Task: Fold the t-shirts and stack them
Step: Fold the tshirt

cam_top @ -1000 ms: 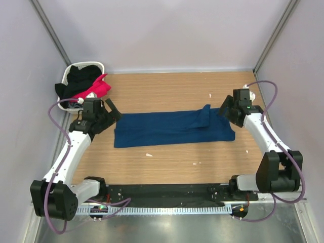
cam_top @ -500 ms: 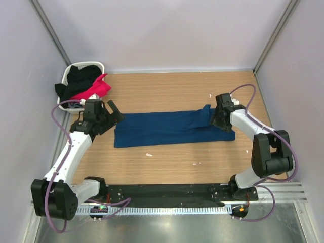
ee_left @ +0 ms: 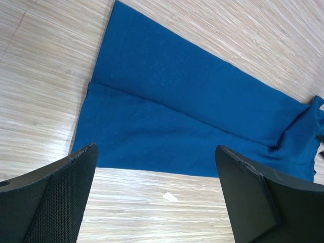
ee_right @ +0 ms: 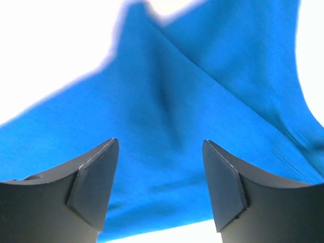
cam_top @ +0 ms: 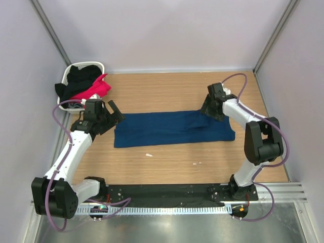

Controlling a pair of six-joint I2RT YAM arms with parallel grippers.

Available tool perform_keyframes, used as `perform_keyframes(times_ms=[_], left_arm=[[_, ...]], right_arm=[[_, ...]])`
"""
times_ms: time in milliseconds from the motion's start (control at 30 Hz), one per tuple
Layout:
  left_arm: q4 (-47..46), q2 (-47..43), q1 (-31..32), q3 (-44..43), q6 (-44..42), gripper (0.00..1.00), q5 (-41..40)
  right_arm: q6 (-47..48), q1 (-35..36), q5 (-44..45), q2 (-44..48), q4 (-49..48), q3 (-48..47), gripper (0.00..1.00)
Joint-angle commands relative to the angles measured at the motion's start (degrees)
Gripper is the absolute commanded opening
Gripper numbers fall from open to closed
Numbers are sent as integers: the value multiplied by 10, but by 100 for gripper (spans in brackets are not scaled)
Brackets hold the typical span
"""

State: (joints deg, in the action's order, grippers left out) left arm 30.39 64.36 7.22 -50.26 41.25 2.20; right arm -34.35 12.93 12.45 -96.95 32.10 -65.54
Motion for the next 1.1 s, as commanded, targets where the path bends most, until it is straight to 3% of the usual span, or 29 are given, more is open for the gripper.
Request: perform_keyframes(times_ms=[0, 167, 267, 400, 500, 600, 733, 900, 1067], left_arm=[[-14, -5, 2, -9, -15, 98, 4], [-10, -5, 2, -13, -17, 99, 9], [-7, -9, 2, -16, -17, 99, 10], [-8, -14, 2, -12, -15, 99, 15], [-8, -13, 2, -11, -15, 99, 27], [-8, -12, 3, -12, -21, 99, 38], [-7, -12, 6, -12, -28, 99, 41], [-5, -3, 7, -12, -38, 99, 54], [0, -8, 7, -14, -42, 98, 55]], right_arm=[[-20, 17, -26, -26, -67, -75, 73], [-11, 38, -46, -111, -43, -200, 78], [-6, 42, -27, -101, -20, -226, 79], [0, 36, 39, -20, 2, -168, 79], [-5, 32, 56, 31, 21, -80, 74], [-23, 29, 65, 80, 32, -4, 57], [-38, 21, 70, 121, 18, 72, 51], [-35, 21, 66, 109, -15, 98, 51], [-21, 21, 65, 50, -47, 77, 43]])
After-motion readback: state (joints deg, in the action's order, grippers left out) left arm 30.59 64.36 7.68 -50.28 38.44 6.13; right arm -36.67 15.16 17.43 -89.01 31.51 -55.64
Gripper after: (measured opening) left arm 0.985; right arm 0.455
